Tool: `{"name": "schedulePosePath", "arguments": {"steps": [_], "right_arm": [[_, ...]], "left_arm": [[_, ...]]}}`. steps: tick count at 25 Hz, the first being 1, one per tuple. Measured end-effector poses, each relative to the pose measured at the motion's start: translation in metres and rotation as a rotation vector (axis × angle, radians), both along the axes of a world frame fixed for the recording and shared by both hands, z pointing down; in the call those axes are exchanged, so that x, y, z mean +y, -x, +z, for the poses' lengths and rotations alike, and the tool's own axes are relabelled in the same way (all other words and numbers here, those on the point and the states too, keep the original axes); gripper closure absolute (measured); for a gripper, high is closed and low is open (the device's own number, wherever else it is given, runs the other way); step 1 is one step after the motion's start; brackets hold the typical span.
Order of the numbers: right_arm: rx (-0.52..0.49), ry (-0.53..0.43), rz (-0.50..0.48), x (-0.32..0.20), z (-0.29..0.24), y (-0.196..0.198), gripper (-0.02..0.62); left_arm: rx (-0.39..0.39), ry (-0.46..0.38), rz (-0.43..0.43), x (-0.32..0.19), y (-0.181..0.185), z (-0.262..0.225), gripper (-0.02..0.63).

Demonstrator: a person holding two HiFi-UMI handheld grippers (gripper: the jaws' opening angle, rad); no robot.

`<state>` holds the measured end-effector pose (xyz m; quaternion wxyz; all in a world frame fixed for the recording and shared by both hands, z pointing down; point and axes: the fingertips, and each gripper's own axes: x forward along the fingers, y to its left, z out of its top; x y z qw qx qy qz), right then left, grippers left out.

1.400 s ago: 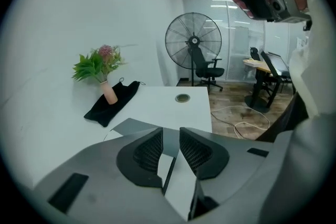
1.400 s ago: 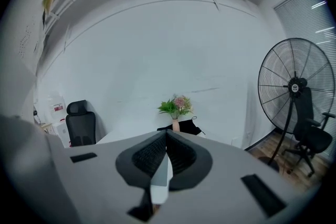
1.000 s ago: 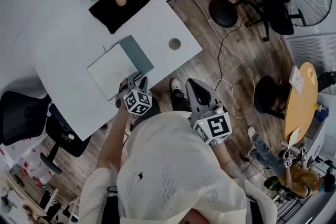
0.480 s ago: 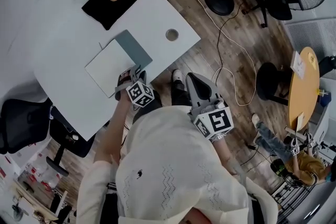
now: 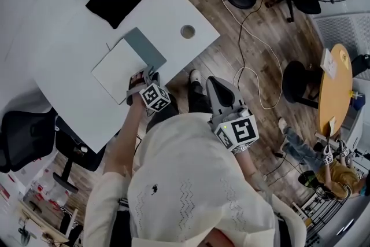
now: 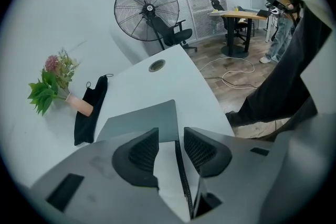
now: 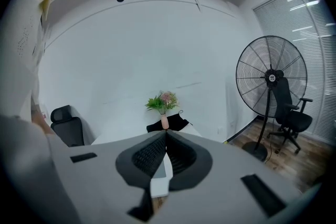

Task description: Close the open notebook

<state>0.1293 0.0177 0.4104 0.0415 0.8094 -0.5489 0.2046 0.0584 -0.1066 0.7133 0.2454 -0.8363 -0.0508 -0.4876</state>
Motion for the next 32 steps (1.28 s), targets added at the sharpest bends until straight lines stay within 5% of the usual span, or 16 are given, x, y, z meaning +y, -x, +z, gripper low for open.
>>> {"name": "schedulePosePath", "arguments": {"steps": [32], "right_arm": [[-0.020,-0.003,0.038,0.020,0.006,-0.004,0.594]], "left_arm": [[-0.062,-0.110,0.027,0.001,-0.021,0.012,0.453]]}}
